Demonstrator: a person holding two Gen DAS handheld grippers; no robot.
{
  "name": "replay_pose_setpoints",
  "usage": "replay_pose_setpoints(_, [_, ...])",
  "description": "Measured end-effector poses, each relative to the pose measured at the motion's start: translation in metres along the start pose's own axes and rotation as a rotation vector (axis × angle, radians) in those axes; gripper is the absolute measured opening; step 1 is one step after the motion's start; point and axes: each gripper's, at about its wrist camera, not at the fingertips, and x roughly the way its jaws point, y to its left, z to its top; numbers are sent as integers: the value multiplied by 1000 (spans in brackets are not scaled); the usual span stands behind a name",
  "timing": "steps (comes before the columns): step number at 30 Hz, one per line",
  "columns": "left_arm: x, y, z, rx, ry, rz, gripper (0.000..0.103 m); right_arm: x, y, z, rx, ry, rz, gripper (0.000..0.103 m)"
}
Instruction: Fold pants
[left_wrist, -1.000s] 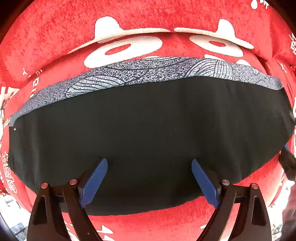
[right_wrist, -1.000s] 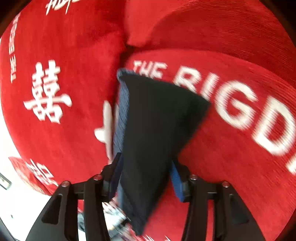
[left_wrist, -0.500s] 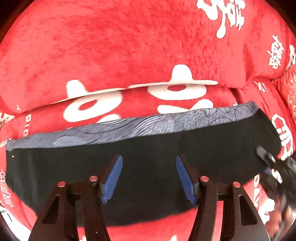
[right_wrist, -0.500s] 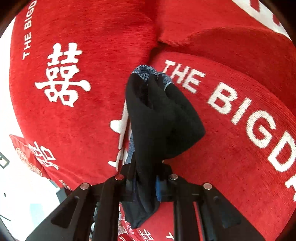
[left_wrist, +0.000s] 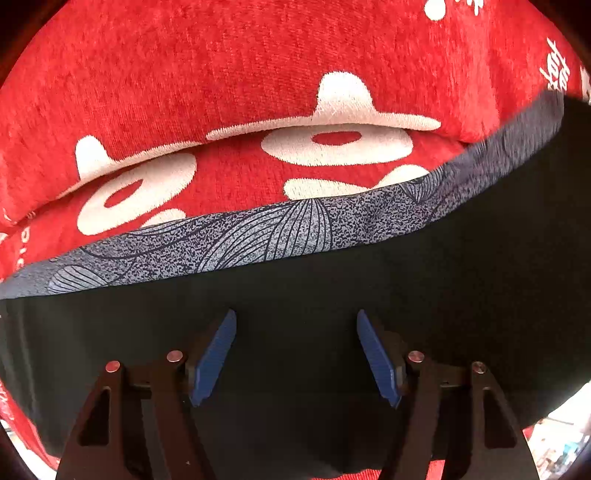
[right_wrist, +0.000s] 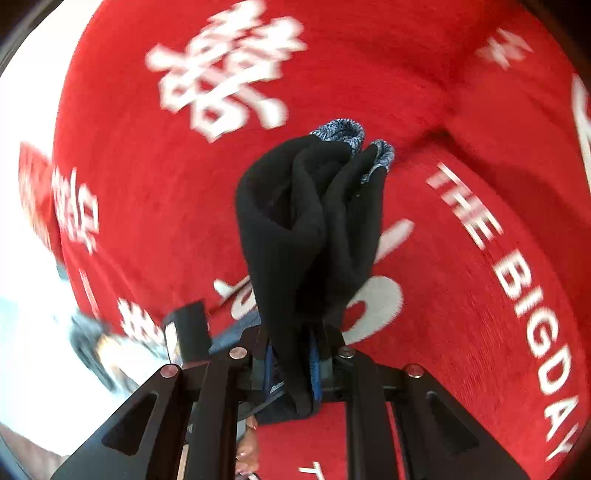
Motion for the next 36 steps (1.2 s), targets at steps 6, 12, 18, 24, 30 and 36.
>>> replay_pose_setpoints(6, [-13, 25, -2, 32, 13, -83, 68, 20, 68, -14, -289, 60, -87, 17])
replay_pose_setpoints(12, [-65, 142, -10, -150, -58, -40, 68, 48, 126, -42, -508, 111, -197, 17])
replay_pose_setpoints(18, [-77, 251, -34, -195, -13, 20, 68, 124, 164, -100, -672, 223, -337, 17])
replay_pose_setpoints(24, [-79, 305, -60, -232, 23, -36, 68, 205, 180, -180, -890, 350, -513, 19])
replay_pose_setpoints(30, [-101, 308, -73, -232, 21, -197, 68, 196, 203, -197, -1023, 332, -572, 37])
replay_pose_setpoints(36, [-109, 278, -54, -137, 61, -482, 68, 149, 204, -161, -765, 300, -442, 51])
